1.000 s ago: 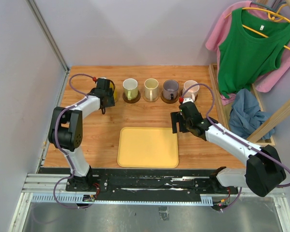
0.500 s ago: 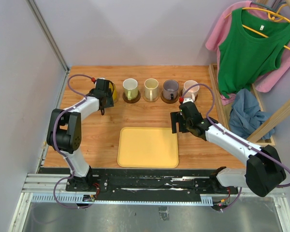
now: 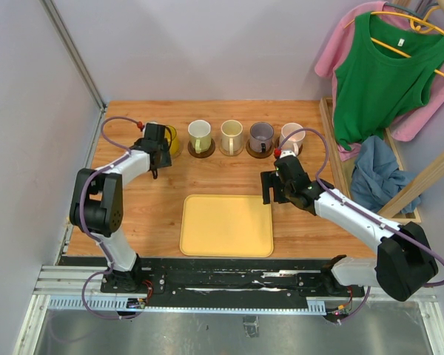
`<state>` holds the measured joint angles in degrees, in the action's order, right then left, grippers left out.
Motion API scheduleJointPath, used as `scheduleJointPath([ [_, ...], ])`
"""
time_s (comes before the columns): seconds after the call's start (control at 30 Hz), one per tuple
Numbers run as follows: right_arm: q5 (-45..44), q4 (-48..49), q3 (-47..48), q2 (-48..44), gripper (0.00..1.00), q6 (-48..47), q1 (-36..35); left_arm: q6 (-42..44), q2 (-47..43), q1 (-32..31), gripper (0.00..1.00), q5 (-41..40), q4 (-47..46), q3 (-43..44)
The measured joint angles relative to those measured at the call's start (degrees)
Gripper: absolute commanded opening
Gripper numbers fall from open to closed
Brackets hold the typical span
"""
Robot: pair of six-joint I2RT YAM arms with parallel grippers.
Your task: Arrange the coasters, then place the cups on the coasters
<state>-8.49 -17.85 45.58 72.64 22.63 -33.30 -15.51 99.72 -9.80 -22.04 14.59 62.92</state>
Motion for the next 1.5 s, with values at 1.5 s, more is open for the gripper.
scheduleJointPath([
  [1.5,-16.9,-10.8,-14.2,-47.7,0.98,3.2,25.9,-10.1,-54.1,0.3,1.00,3.2,7.8,-18.5],
])
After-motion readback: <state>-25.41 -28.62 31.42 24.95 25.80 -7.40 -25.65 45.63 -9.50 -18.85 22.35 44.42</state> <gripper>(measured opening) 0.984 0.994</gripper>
